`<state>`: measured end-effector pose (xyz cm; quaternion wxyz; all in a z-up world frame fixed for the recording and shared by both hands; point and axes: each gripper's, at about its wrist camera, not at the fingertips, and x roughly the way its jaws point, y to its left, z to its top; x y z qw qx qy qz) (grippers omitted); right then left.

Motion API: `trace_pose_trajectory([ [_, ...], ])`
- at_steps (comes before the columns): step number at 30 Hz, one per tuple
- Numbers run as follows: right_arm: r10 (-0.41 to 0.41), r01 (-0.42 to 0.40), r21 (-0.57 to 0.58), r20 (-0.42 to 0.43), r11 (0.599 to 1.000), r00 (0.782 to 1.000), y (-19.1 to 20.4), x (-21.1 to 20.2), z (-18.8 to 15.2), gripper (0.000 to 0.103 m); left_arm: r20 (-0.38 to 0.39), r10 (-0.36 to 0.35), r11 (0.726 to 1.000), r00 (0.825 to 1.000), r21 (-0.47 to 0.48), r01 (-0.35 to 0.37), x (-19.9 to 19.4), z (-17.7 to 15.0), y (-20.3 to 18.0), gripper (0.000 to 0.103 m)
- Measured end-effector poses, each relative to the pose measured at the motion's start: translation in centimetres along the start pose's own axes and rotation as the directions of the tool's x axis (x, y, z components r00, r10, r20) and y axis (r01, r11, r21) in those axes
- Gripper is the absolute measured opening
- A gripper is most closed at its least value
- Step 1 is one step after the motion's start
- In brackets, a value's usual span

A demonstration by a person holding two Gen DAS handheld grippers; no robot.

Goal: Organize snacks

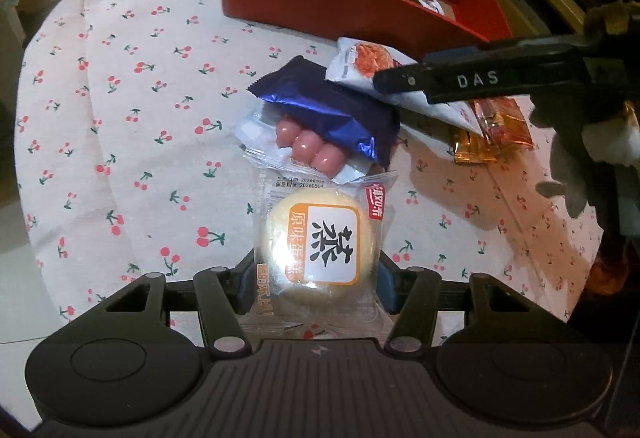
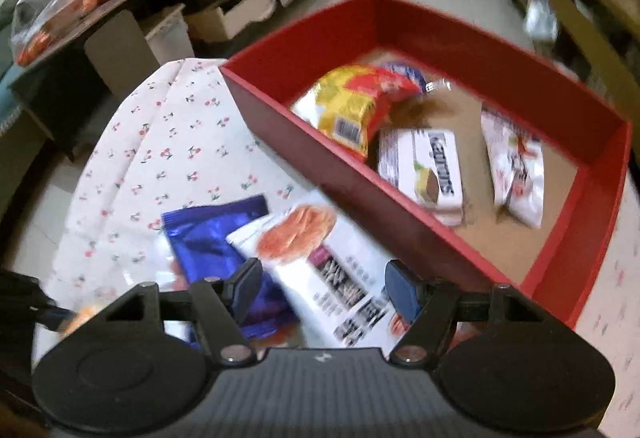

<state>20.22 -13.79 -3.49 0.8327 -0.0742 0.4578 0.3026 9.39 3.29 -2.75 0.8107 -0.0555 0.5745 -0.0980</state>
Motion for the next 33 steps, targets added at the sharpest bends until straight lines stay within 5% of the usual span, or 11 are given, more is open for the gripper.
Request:
trace_pose_trajectory([
  [5,0.08,-0.074,0.069,-0.086,0.995,0.993,0.1,-0.1,-1.2,0.072,-0.024,0.001,1.0,1.0,-0.014,-0.002,0.5,0.1,0.4,0.064],
  [8,0.238,-0.223,0.137,-0.102,0.965,0.966,0.3,-1.8,-2.7,0.071,-0.025,-0.002,1.0,1.0,-0.009,0.002,0.6,0.0,0.3,0.065],
  [13,0.082,-0.079,0.067,-0.035,0.995,0.996,1.2,-2.5,-1.7,0.07,-0.018,0.003,1.0,1.0,-0.012,-0.004,0.6,0.1,0.2,0.064],
  [21,-0.024,0.017,-0.083,-0.085,0.996,0.996,1.7,1.7,0.6,0.071,-0.032,-0.01,1.0,0.999,-0.02,0.009,0.9,0.3,0.5,0.066],
  [25,0.062,-0.058,0.037,-0.108,0.998,0.992,-0.5,2.6,0.6,0.071,-0.044,-0.01,1.0,0.999,-0.016,0.01,1.1,0.5,0.5,0.066],
  [27,0.077,-0.071,0.057,-0.11,0.996,0.991,-0.7,1.9,0.0,0.067,-0.046,-0.012,1.0,0.999,-0.018,0.012,1.1,0.6,0.5,0.067],
  [29,0.117,-0.103,0.111,-0.129,0.988,0.985,-0.7,1.1,-0.9,0.051,-0.044,-0.015,1.0,0.999,-0.014,0.014,1.0,0.6,0.4,0.068],
  [33,0.114,-0.093,0.135,-0.152,0.986,0.982,0.4,-0.6,-3.4,0.049,-0.046,-0.011,1.0,0.999,0.004,0.011,1.0,0.3,0.2,0.069],
])
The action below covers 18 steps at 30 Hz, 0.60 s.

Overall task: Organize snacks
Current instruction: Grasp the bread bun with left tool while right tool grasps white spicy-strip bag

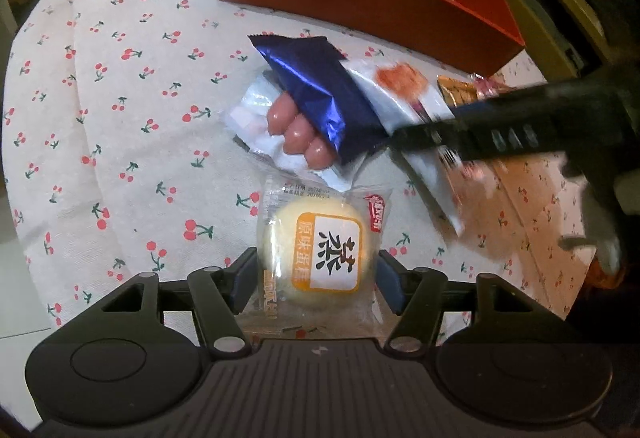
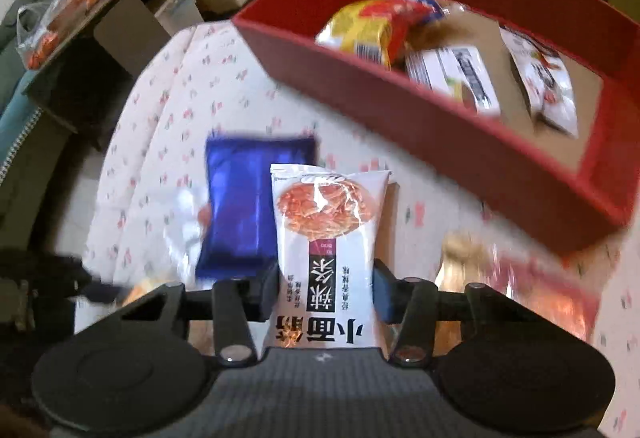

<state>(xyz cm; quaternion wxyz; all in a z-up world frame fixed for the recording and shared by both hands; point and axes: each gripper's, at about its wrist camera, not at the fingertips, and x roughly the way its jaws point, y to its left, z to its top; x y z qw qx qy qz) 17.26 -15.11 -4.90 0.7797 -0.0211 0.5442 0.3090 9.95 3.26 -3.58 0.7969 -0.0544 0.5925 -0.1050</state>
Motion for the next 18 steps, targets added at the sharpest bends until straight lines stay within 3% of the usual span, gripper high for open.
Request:
trace_pose_trajectory([
  [3,-0.01,0.009,-0.009,-0.031,1.0,0.999,1.3,-0.9,-2.1,0.048,-0.007,0.005,1.0,1.0,0.005,-0.005,0.1,-0.2,0.1,0.069],
  [6,-0.085,0.082,-0.089,-0.029,0.993,0.996,3.0,-0.6,-3.2,0.049,0.002,0.02,1.0,1.0,0.016,-0.02,0.3,-0.5,-0.2,0.073],
  [8,-0.125,0.121,-0.148,-0.016,0.982,0.992,4.1,0.0,-3.3,0.057,0.012,0.063,0.998,0.998,0.031,-0.063,0.4,-0.6,-0.5,0.081],
  [10,-0.144,0.14,-0.186,-0.008,0.972,0.989,4.6,0.3,-3.5,0.068,0.018,0.095,0.994,0.995,0.045,-0.095,0.7,-0.6,-0.5,0.084],
  [12,-0.186,0.185,-0.225,0.016,0.957,0.982,5.0,0.7,-3.8,0.071,0.029,0.12,0.991,0.992,0.058,-0.122,0.8,-0.7,-0.5,0.085],
  [15,-0.174,0.175,-0.182,0.023,0.968,0.985,3.9,0.7,-4.0,0.085,0.037,0.138,0.988,0.99,0.057,-0.14,1.0,-0.5,-0.5,0.086],
  [16,-0.167,0.169,-0.17,0.025,0.971,0.986,3.7,0.6,-4.0,0.085,0.038,0.142,0.988,0.989,0.053,-0.143,1.0,-0.4,-0.4,0.085],
  [18,-0.196,0.198,-0.165,0.03,0.966,0.98,3.6,0.2,-4.2,0.075,0.037,0.151,0.987,0.988,0.053,-0.153,0.9,-0.4,-0.5,0.079],
])
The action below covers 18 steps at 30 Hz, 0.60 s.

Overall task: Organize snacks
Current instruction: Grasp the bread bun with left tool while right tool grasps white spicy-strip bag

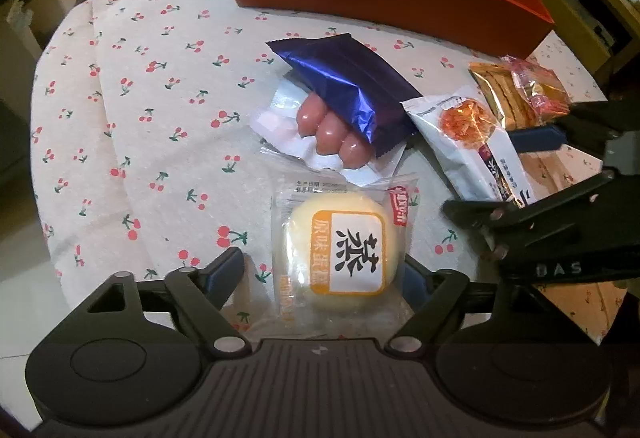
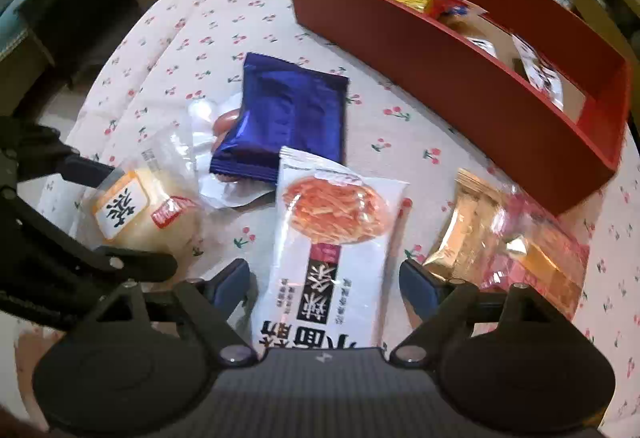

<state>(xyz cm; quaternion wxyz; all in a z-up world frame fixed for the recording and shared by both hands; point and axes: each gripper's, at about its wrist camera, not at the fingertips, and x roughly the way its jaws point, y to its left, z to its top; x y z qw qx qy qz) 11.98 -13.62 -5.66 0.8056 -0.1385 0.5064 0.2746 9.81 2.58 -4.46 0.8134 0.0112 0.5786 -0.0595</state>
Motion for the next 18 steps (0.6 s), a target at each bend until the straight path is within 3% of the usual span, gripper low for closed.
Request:
trace_pose_trajectory([
  [1,-0.006,0.006,-0.001,0.006,1.0,1.0,0.1,-0.3,-0.1,0.065,0.003,0.002,1.0,1.0,0.006,-0.002,-0.2,0.0,-0.2,0.069],
  [2,-0.013,0.013,0.003,0.012,1.0,1.0,0.1,-0.7,-0.2,0.051,0.006,-0.007,1.0,1.0,0.01,0.007,-0.3,0.0,-0.3,0.065],
  [3,-0.019,0.019,0.006,0.014,1.0,1.0,0.2,-0.9,-0.3,0.046,0.008,-0.014,1.0,1.0,0.009,0.014,-0.5,0.0,-0.5,0.065],
  [11,-0.015,0.012,0.035,0.074,0.999,0.997,0.7,-3.7,-2.1,0.042,0.042,-0.016,1.0,0.999,-0.022,0.017,-1.6,-0.6,-0.8,0.064],
  [18,-0.061,0.052,0.075,0.122,0.996,0.991,0.4,-5.3,-2.5,0.041,0.087,-0.028,0.999,0.996,-0.032,0.031,-2.5,-0.6,-1.4,0.064],
])
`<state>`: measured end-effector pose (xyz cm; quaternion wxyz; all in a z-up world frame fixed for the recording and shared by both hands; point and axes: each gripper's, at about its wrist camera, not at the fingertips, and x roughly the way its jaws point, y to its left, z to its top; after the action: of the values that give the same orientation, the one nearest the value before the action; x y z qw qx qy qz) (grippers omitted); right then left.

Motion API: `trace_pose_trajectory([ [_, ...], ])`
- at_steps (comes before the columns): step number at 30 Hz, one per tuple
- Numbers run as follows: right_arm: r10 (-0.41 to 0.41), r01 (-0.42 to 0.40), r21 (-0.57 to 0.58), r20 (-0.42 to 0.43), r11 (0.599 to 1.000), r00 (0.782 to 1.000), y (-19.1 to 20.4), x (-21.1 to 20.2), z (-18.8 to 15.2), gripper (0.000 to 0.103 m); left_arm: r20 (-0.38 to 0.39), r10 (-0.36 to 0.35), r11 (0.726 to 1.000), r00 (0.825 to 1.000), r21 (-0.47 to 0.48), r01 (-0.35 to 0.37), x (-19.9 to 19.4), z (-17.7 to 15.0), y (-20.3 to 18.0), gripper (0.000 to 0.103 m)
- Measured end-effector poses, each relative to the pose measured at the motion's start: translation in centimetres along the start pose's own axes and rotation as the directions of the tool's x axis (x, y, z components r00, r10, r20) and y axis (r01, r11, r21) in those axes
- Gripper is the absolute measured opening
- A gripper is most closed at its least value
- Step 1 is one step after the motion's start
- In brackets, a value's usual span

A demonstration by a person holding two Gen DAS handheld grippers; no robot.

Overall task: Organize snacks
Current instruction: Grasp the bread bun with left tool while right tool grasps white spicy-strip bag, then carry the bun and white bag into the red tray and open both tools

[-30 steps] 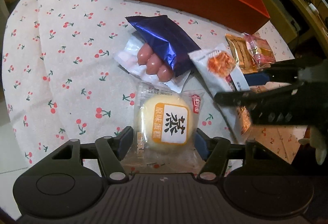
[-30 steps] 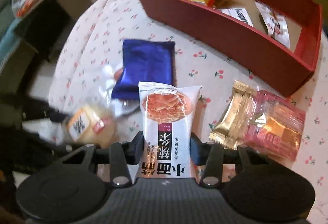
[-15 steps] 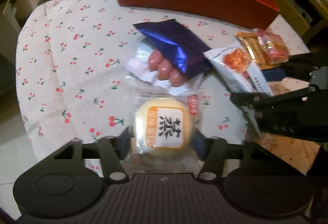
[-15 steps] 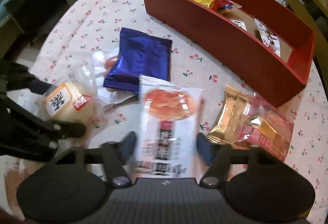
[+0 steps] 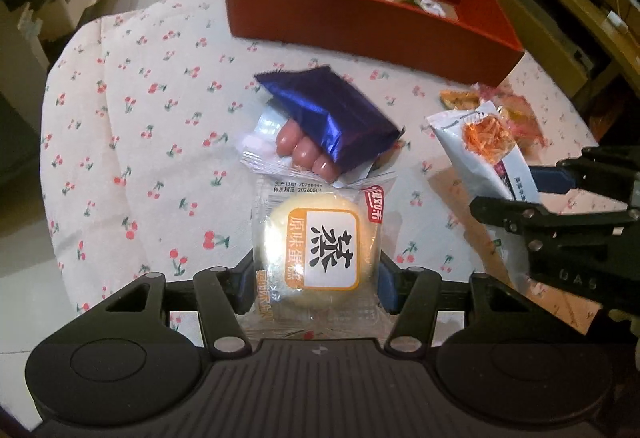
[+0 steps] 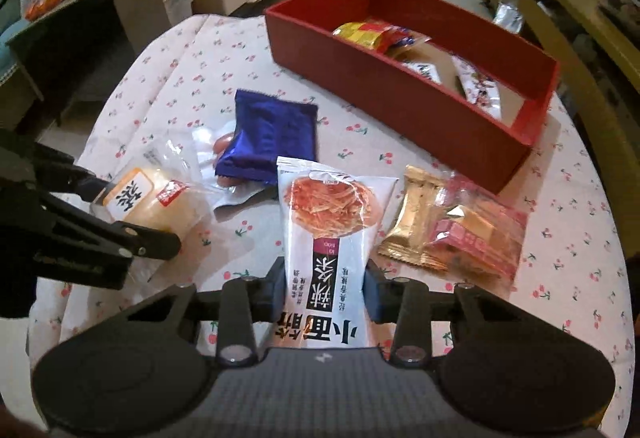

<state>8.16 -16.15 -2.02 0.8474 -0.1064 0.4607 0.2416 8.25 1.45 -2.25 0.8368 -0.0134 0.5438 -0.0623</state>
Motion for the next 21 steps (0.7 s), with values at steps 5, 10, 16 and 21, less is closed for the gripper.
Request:
trace_pose_trajectory([
  [5,-0.014,0.013,0.021,0.043,1.0,0.999,-0.1,-0.6,0.8,0.041,0.041,0.008,1.0,0.999,0.006,-0.008,-0.3,0.9,-0.6,0.064],
  [10,-0.013,0.007,0.057,0.096,0.998,0.995,-0.8,-1.2,2.2,0.042,0.095,0.018,0.999,0.995,0.031,-0.021,-0.6,3.0,-1.9,0.064],
  [16,-0.053,0.037,0.111,0.151,0.993,0.987,-2.5,-1.6,4.7,0.042,0.156,0.033,0.999,0.987,0.021,-0.037,-0.7,6.5,-2.9,0.063],
  [21,-0.091,0.059,0.163,0.196,0.985,0.976,-4.4,-1.8,7.0,0.042,0.205,0.036,0.999,0.978,0.02,-0.041,-0.7,9.7,-3.4,0.063],
])
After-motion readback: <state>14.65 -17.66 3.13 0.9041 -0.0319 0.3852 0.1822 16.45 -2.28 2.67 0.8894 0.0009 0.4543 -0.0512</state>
